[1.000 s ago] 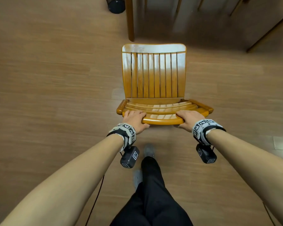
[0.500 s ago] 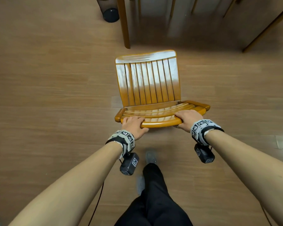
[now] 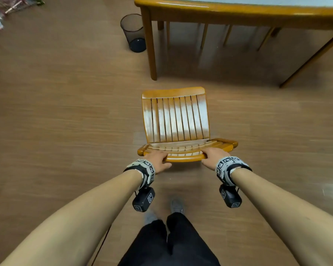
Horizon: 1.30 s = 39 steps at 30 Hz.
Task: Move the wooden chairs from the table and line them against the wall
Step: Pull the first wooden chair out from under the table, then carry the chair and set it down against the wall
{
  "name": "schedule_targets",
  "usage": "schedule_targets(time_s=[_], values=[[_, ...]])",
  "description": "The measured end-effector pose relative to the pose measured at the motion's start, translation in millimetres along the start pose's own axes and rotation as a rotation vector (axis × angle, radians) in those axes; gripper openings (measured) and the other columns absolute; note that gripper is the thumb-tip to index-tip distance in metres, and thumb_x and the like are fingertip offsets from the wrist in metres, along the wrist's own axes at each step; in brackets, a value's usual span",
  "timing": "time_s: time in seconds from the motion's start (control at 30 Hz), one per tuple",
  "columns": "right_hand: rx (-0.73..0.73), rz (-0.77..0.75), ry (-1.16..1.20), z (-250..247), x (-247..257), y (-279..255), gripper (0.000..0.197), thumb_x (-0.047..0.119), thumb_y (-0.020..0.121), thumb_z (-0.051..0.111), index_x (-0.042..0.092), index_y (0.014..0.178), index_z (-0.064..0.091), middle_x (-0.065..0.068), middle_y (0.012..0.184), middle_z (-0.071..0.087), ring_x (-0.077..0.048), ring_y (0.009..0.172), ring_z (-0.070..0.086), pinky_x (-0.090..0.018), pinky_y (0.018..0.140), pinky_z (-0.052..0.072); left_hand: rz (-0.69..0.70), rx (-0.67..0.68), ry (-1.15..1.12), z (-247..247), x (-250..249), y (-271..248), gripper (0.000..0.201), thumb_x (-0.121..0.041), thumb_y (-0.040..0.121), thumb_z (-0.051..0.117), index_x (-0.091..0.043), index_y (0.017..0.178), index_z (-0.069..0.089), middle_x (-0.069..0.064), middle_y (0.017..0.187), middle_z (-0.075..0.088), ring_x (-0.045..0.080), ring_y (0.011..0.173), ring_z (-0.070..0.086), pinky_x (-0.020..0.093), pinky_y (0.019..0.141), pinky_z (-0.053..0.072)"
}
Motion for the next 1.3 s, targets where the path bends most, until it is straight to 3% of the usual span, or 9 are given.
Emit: schedule_targets(time_s=[0.07, 0.17, 0.3, 0.43, 0.67, 0.87, 1.07, 1.3], values=[[0.06, 0.02, 0.042, -14, 12, 4, 0.045, 0.029, 0.088, 0.052, 0.025, 0.131, 0.059, -0.006, 0.127, 0.066, -0.025, 0.105, 0.065, -0.037, 0.084, 0.058, -0.008, 0.013, -0.085, -16, 5, -6, 0.061, -0.047, 0.097, 0.052, -0.018, 0.149, 0.04, 0.005, 0.149, 0.046, 0.025, 0.131, 0.048, 0.038, 0.107, 0.04], [0.027, -0.014, 0.023, -54, 48, 18, 0.05, 0.027, 0.092, 0.05, 0.02, 0.142, 0.054, -0.007, 0.136, 0.06, -0.026, 0.115, 0.061, -0.036, 0.092, 0.054, -0.002, -0.066, -0.136, -67, 14, -9, 0.062, -0.04, 0.099, 0.053, -0.015, 0.152, 0.034, 0.009, 0.152, 0.041, 0.026, 0.137, 0.042, 0.034, 0.108, 0.035], [-0.049, -0.063, 0.006, -109, 108, 49, 0.052, 0.032, 0.093, 0.051, 0.022, 0.144, 0.052, -0.006, 0.14, 0.058, -0.025, 0.12, 0.059, -0.039, 0.095, 0.052, 0.013, -0.18, -0.119, -153, 44, -5, 0.059, -0.038, 0.1, 0.052, -0.012, 0.15, 0.038, 0.011, 0.151, 0.043, 0.026, 0.136, 0.043, 0.034, 0.107, 0.036], [-0.113, -0.058, -0.007, -160, 171, 96, 0.051, 0.032, 0.093, 0.05, 0.02, 0.142, 0.053, -0.006, 0.138, 0.06, -0.023, 0.118, 0.06, -0.035, 0.092, 0.052, 0.025, -0.255, -0.084, -234, 96, 10, 0.055, -0.038, 0.098, 0.051, -0.015, 0.148, 0.042, 0.008, 0.15, 0.045, 0.024, 0.134, 0.045, 0.037, 0.107, 0.039], [-0.178, -0.003, 0.032, -260, 286, 190, 0.054, 0.032, 0.09, 0.053, 0.02, 0.143, 0.053, -0.006, 0.141, 0.058, -0.027, 0.123, 0.058, -0.04, 0.102, 0.049, -0.017, -0.28, 0.043, -376, 224, 46, 0.055, -0.041, 0.097, 0.046, -0.016, 0.146, 0.044, 0.009, 0.148, 0.047, 0.028, 0.13, 0.048, 0.037, 0.102, 0.041], [-0.213, 0.0, 0.06, -345, 372, 253, 0.053, 0.033, 0.092, 0.054, 0.022, 0.144, 0.052, -0.005, 0.142, 0.057, -0.026, 0.125, 0.057, -0.039, 0.103, 0.048, 0.007, -0.334, 0.076, -503, 297, 69, 0.05, -0.039, 0.097, 0.046, -0.023, 0.144, 0.047, 0.005, 0.146, 0.049, 0.026, 0.13, 0.049, 0.034, 0.098, 0.041], [-0.224, -0.027, 0.022, -439, 423, 354, 0.051, 0.036, 0.09, 0.054, 0.016, 0.136, 0.055, -0.009, 0.134, 0.061, -0.03, 0.116, 0.061, -0.043, 0.097, 0.052, -0.016, -0.358, 0.072, -617, 352, 133, 0.051, -0.039, 0.097, 0.046, -0.024, 0.145, 0.045, 0.004, 0.148, 0.048, 0.026, 0.13, 0.049, 0.034, 0.097, 0.042], [-0.263, -0.072, -0.004, -575, 481, 505, 0.052, 0.034, 0.095, 0.054, 0.014, 0.143, 0.05, -0.01, 0.141, 0.055, -0.029, 0.125, 0.056, -0.038, 0.101, 0.048, -0.096, -0.365, 0.057, -761, 419, 227, 0.054, -0.04, 0.097, 0.048, -0.021, 0.147, 0.043, 0.005, 0.148, 0.047, 0.027, 0.131, 0.048, 0.036, 0.099, 0.041]])
Point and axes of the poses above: each hand's wrist, its own y-axis towards the middle knuckle, its own z-axis out of the palm, x = y × z, the point moved 7 cm from there along y, towards the middle knuckle
